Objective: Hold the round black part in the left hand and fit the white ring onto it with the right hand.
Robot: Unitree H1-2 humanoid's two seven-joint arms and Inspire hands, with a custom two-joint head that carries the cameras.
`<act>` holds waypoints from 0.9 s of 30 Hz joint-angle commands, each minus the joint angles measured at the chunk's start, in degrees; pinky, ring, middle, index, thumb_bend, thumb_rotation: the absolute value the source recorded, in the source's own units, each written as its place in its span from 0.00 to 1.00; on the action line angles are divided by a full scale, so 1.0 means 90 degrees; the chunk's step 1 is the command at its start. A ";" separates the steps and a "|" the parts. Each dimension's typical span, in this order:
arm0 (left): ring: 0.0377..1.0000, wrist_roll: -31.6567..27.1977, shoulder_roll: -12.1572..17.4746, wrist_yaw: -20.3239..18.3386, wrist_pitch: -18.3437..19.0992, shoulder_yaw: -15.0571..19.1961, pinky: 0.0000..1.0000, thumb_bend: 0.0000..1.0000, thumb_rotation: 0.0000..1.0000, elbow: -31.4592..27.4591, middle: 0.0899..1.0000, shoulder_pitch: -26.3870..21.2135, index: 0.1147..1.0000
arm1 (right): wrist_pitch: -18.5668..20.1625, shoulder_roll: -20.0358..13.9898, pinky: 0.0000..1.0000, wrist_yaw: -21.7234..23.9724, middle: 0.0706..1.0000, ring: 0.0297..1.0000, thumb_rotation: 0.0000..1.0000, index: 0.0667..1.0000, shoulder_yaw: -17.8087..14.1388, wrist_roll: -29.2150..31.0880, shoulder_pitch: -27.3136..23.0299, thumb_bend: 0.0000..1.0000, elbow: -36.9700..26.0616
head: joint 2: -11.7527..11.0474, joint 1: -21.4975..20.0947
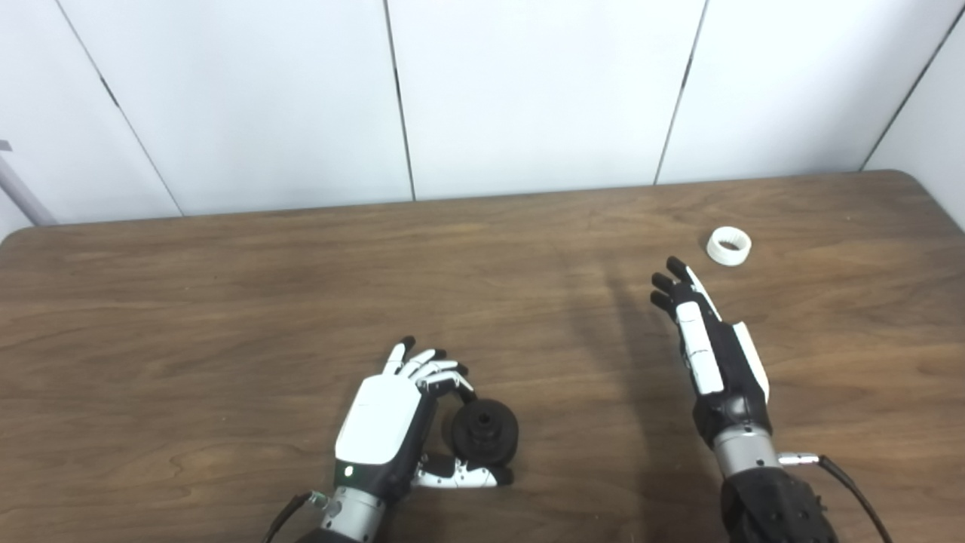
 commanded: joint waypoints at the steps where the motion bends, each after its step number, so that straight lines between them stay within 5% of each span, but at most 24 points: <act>1: 0.86 0.0086 0.0016 0.0290 -0.0164 -0.0012 1.00 0.52 0.05 0.0298 0.73 0.0019 0.42 | -0.0032 -0.0118 1.00 0.0020 0.90 0.92 0.95 0.93 -0.0072 -0.0015 -0.0216 0.49 -0.0306 | 0.0011 -0.0025; 8: 0.85 0.0110 0.0047 0.0428 -0.0186 -0.0062 1.00 0.52 0.05 0.0428 0.73 0.0002 0.42 | 0.0354 -0.0457 1.00 0.0071 0.90 0.94 0.82 0.89 -0.0371 0.0048 -0.0542 0.47 -0.0470 | 0.0000 -0.0070; 13: 0.85 0.0117 0.0062 0.0387 -0.0129 -0.0078 1.00 0.52 0.05 0.0451 0.73 -0.0028 0.42 | 0.0624 -0.0868 0.91 -0.0001 0.86 0.90 0.64 0.81 -0.0548 -0.0661 -0.0919 0.53 -0.0411 | -0.0012 -0.0093; 19: 0.86 0.0116 0.0078 0.0244 -0.0011 -0.0073 1.00 0.52 0.05 0.0402 0.73 -0.0040 0.42 | 0.0637 -0.1214 0.87 0.0624 0.83 0.88 0.36 0.68 -0.1024 -0.1923 -0.1468 0.68 -0.0160 | -0.0012 -0.0093; 27: 0.85 0.0031 0.0117 0.0013 0.0037 -0.0019 1.00 0.52 0.05 0.0346 0.73 -0.0021 0.42 | 0.0637 -0.1766 0.87 0.1586 0.89 0.91 0.22 0.64 -0.1336 -0.3240 -0.2278 0.82 0.0499 | 0.0023 -0.0332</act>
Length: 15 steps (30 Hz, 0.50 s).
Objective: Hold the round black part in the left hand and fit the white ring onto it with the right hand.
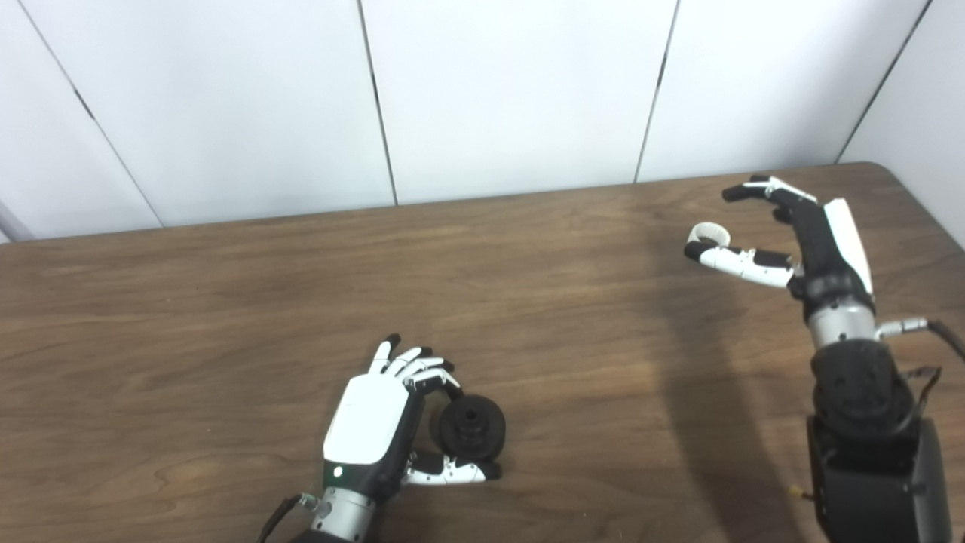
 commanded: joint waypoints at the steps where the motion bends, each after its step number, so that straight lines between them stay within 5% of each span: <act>1: 0.85 0.0001 0.0090 0.0020 -0.0010 0.0031 1.00 0.52 0.05 0.0200 0.73 0.0116 0.42 | -0.0049 -0.0306 0.86 0.0150 0.89 0.91 0.22 0.64 -0.0019 -0.0277 -0.0432 0.84 0.0073 | 0.0004 -0.0010; 8: 0.85 -0.0132 0.0161 -0.0165 0.0047 0.0143 1.00 0.52 0.05 0.0141 0.73 0.0148 0.42 | -0.0048 -0.0768 0.87 0.0343 0.93 0.95 0.21 0.63 0.0268 -0.0832 -0.0898 0.88 0.0877 | 0.0029 -0.0221; 15: 0.85 -0.0176 0.0280 -0.0279 0.0008 0.0256 1.00 0.52 0.05 0.0064 0.74 0.0218 0.42 | -0.0050 -0.1007 1.00 0.0415 0.96 1.00 0.17 0.66 0.0495 -0.1037 -0.1300 0.87 0.1747 | 0.0061 -0.0332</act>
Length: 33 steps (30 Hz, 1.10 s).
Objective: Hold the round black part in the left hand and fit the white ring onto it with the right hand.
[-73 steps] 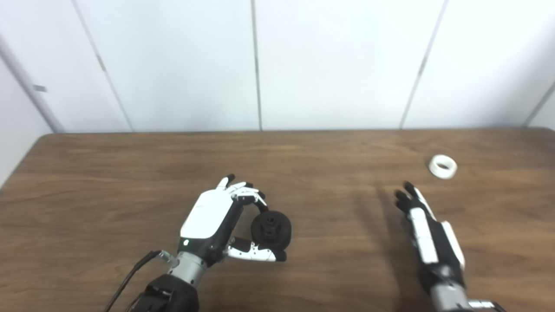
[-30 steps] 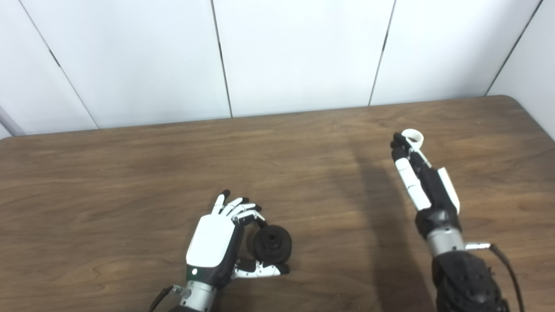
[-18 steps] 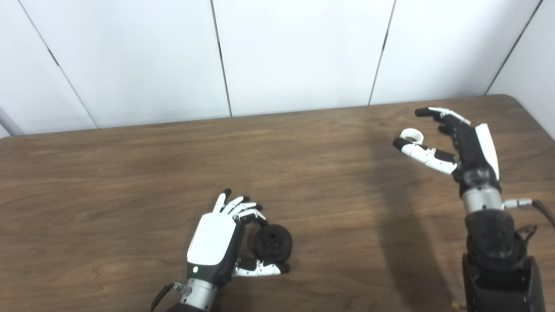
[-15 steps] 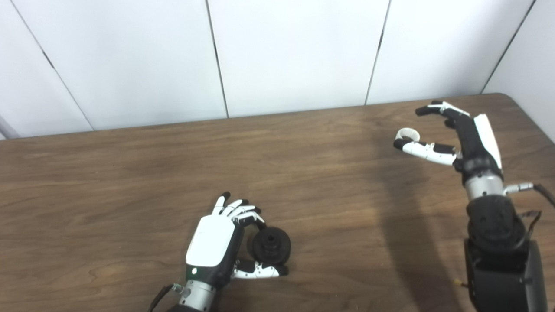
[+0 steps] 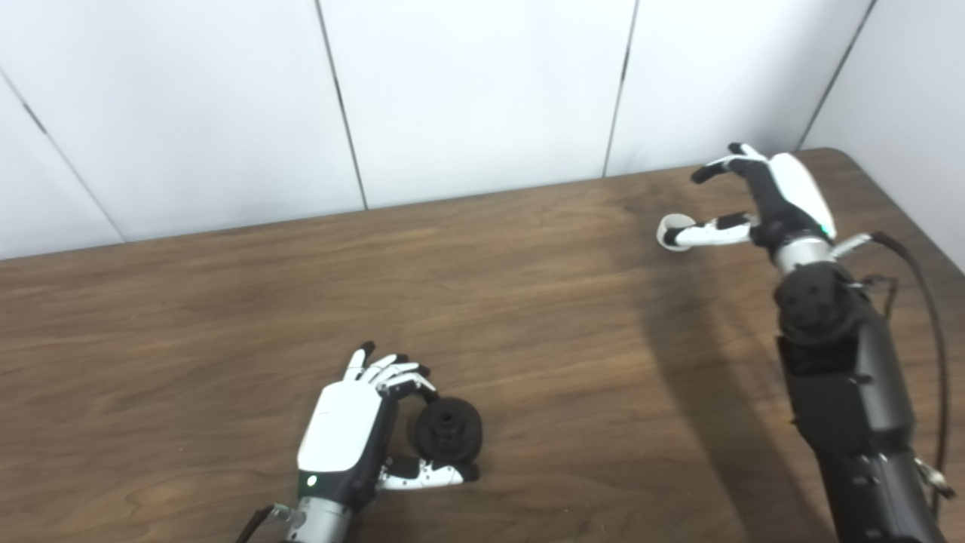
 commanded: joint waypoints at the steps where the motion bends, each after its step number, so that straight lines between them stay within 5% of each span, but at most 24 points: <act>1: 0.85 0.0040 0.0226 -0.0051 0.0032 0.0072 1.00 0.52 0.05 0.0070 0.74 0.0206 0.42 | -0.0049 -0.0271 1.00 -0.0056 0.96 1.00 0.18 0.66 0.0011 -0.0143 -0.0406 0.86 0.0028 | 0.0008 0.0001; 12: 0.85 0.0019 0.0222 -0.0141 0.0082 0.0118 1.00 0.52 0.05 -0.0060 0.74 0.0291 0.42 | -0.0055 -0.0713 1.00 -0.0101 0.95 0.99 0.23 0.68 0.0545 -0.0096 -0.0845 0.93 0.1296 | 0.0046 0.0072; 33: 0.85 0.0119 0.0189 -0.0154 0.0123 0.0125 1.00 0.52 0.05 -0.0184 0.73 0.0457 0.42 | -0.0072 -0.0627 1.00 -0.0508 0.91 1.00 0.22 0.69 0.0939 0.0064 -0.1357 0.90 0.2490 | 0.0044 0.0215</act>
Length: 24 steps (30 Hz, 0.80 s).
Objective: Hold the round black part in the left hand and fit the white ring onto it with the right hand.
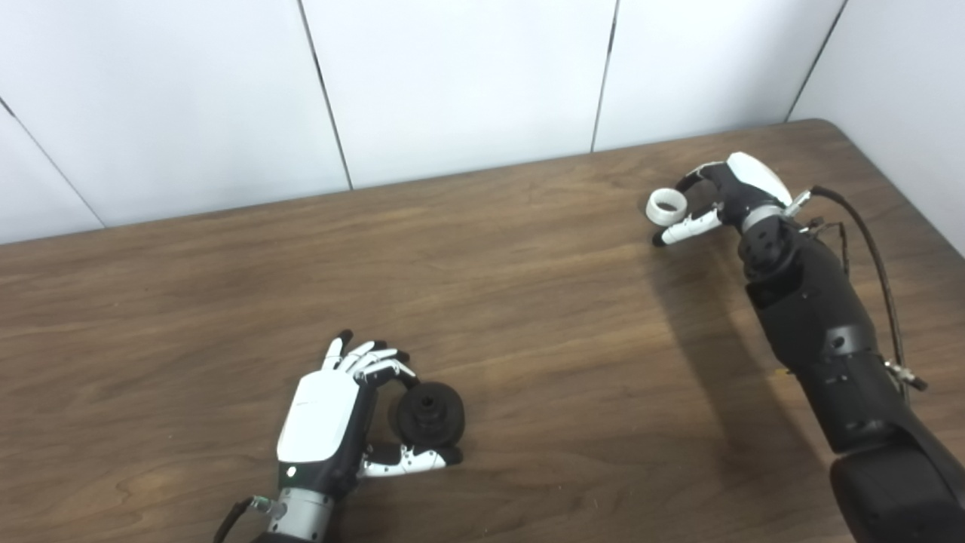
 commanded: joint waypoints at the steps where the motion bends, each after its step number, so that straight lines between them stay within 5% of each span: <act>1: 0.85 0.0157 0.0105 -0.0053 0.0096 -0.0018 1.00 0.52 0.05 0.0016 0.73 0.0234 0.42 | -0.0077 -0.0113 1.00 -0.0321 0.90 0.99 0.21 0.69 0.0055 0.0081 -0.0399 0.90 -0.0038 | 0.0005 0.0000; 24: 0.85 0.0165 0.0086 -0.0102 0.0116 -0.0022 1.00 0.52 0.05 -0.0113 0.73 0.0375 0.42 | -0.0046 -0.0136 1.00 -0.0395 0.89 0.99 0.20 0.66 0.0148 0.0308 -0.0433 0.88 -0.0002 | 0.0083 0.0030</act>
